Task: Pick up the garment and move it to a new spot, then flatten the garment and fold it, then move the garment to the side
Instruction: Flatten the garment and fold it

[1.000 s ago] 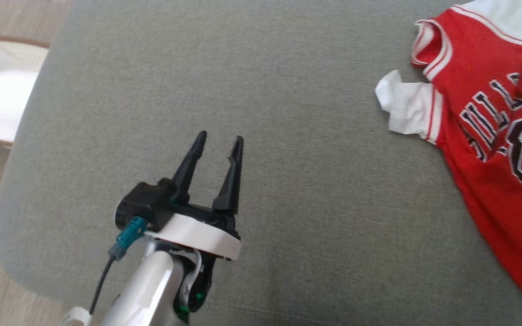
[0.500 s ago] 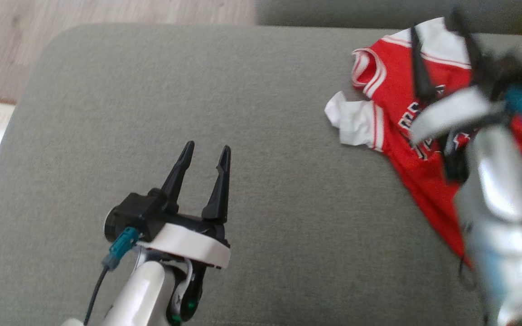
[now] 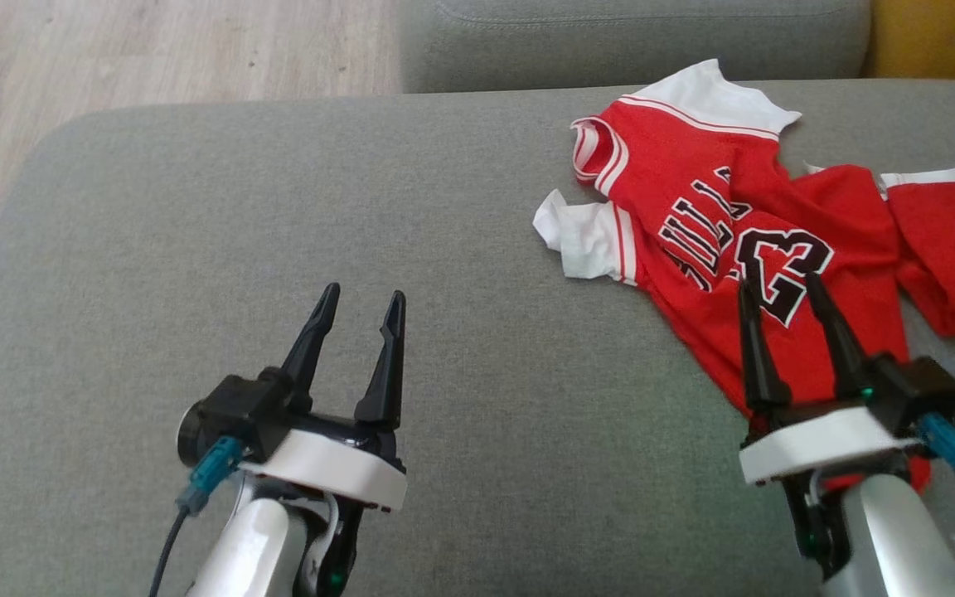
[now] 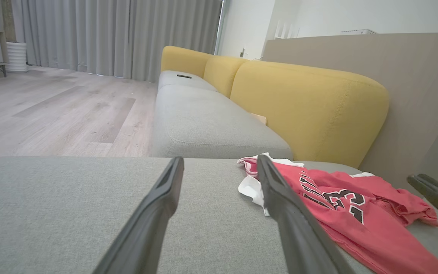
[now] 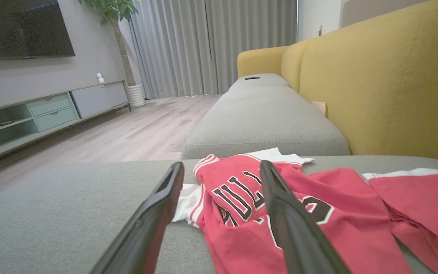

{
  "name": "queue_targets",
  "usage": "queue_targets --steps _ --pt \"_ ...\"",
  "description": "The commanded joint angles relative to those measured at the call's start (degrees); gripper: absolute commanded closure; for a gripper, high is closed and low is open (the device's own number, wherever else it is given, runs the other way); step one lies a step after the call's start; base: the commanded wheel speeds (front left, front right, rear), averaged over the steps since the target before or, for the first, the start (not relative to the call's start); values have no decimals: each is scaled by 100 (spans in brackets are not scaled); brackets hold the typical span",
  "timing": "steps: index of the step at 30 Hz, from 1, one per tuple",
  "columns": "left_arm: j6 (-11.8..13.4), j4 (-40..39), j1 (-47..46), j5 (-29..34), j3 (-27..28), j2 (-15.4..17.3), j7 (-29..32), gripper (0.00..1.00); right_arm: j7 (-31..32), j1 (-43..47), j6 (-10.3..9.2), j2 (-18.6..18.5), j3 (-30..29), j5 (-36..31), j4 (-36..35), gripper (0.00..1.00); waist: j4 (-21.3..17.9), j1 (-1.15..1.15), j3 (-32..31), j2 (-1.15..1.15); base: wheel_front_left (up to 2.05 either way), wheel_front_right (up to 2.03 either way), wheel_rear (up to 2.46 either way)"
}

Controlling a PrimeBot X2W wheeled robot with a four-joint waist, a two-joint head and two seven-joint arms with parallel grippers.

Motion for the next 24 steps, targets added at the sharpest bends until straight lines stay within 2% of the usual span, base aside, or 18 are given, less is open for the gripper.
queue_targets --steps 1,8,15,19,24 --pt "-45 -162 -142 77 210 12 -31 0 11 -136 39 43 147 36 -282 0 -10 0 9 0 0 0 0" --pt "-72 -177 -201 38 125 12 -31 0 147 -86 39 44 116 -71 -521 0 102 0 126 0 0 0 0" --pt "-66 -174 -327 -32 -56 12 -31 0 495 -567 39 44 306 -443 -495 0 479 0 373 0 0 0 0" --pt "-38 -173 -402 -105 -173 12 -31 0 865 -1003 39 44 435 -742 -132 0 790 0 541 0 0 0 0" --pt "8 -172 -439 -194 -291 12 -31 0 1410 -1632 39 44 302 -1095 812 0 1159 0 714 0 0 0 0"
